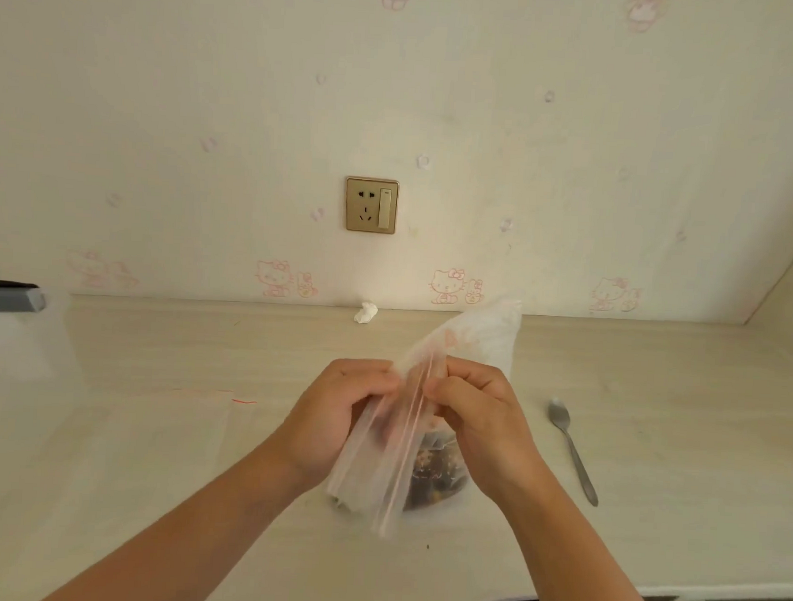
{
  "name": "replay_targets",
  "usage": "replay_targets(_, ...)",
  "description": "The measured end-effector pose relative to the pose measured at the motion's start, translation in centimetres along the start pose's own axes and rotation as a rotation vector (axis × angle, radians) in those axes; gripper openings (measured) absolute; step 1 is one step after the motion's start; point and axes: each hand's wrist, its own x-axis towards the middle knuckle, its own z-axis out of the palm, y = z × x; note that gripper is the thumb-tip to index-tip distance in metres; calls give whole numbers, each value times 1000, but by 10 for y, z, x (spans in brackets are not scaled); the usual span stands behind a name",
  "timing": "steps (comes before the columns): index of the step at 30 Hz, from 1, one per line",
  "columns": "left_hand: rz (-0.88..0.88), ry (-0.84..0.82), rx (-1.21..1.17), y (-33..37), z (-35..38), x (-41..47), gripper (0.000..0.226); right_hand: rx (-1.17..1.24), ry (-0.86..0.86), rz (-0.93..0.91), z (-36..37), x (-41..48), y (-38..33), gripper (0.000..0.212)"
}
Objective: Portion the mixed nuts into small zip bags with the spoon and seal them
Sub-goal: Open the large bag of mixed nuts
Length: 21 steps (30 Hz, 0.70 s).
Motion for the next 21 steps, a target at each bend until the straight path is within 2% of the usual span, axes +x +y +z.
replay_targets(3, 48, 171, 110, 11, -14, 12, 34, 1, -30, -11, -6, 6, -8, 23)
replay_targets(6, 41, 50, 420, 21, -11, 23, 14, -50, -2, 90, -5, 18, -13, 25)
replay_targets(9, -2, -12, 637, 23, 1, 42, 11, -180, 86, 180, -2, 35, -18, 32)
replay_targets(10, -9, 18, 669, 26, 0, 50, 22, -194, 139, 186, -4, 41, -21, 36)
replay_targets(12, -18, 177, 648, 37, -13, 67, 35, -220, 263, 168, -13, 50, -29, 37)
replay_targets(15, 0, 370, 514, 65, -45, 81, 29, -349, 380, 80, -32, 54, -52, 27)
replay_targets(17, -2, 414, 492, 79, -58, 85, 28, -429, 400, 48, -43, 53, -67, 29)
replay_targets(21, 25, 459, 637, 92, -68, 89, 22, -562, 454, 11, -58, 50, -84, 31)
